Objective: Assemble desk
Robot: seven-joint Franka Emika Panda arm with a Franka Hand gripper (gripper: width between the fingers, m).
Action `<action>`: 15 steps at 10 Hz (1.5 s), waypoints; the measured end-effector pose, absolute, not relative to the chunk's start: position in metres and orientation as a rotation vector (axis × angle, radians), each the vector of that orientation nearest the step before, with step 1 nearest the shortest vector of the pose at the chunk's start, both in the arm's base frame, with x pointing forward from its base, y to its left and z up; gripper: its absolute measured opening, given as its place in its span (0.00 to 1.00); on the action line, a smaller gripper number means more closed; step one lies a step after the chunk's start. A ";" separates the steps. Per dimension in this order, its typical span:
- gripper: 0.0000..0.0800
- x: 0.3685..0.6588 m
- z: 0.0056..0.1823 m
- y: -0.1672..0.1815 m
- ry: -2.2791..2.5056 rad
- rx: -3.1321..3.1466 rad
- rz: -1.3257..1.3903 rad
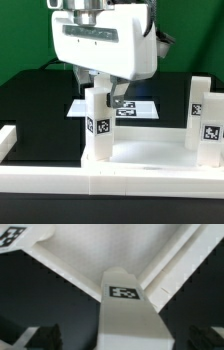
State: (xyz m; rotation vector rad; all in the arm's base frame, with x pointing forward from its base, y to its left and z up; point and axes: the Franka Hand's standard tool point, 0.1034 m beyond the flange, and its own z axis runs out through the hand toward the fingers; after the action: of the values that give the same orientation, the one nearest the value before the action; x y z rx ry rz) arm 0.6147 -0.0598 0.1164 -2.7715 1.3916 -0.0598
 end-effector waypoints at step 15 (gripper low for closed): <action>0.64 0.615 0.118 -0.065 -0.511 -3.131 -0.058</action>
Offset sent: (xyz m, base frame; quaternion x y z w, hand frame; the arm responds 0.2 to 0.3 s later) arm 0.0025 0.0050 0.0024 -0.0112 -0.0088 -0.3082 0.9512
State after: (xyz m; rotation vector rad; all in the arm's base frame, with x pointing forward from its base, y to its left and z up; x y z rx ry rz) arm 0.6146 -0.0652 0.1185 -3.1312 -0.5108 -0.0576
